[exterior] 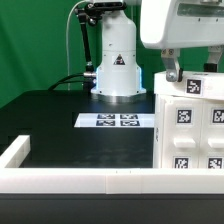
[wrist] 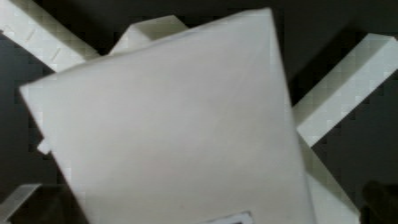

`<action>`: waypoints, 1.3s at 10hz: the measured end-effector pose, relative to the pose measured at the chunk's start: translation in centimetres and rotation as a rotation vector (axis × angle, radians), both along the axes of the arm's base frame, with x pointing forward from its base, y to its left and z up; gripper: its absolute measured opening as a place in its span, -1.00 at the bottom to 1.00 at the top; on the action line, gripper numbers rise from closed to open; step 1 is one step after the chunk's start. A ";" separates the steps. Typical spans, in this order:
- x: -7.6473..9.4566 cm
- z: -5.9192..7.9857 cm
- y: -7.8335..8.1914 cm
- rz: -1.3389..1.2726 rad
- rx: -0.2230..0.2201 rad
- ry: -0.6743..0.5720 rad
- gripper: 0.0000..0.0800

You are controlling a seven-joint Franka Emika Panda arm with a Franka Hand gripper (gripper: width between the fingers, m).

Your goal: Assemble cabinet

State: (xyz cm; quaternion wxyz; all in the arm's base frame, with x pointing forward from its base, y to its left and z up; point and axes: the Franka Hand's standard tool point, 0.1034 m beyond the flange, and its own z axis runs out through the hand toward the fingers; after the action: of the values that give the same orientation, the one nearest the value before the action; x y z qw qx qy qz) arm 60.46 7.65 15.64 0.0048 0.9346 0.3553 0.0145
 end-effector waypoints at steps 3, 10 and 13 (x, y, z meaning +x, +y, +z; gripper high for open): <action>0.0 0.0 -0.2 -0.003 0.000 0.000 0.40; 0.0 0.0 -0.2 -0.392 0.013 0.001 0.40; 0.1 0.1 0.1 -0.654 0.023 -0.003 0.40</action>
Offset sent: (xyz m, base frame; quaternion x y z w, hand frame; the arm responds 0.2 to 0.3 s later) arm 0.0008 -0.0045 0.0016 -0.0070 -0.0016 -0.0114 0.9999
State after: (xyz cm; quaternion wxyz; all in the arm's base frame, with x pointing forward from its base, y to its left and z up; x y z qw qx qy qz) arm 60.51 7.72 15.71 -0.0008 0.9992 0.0362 0.0178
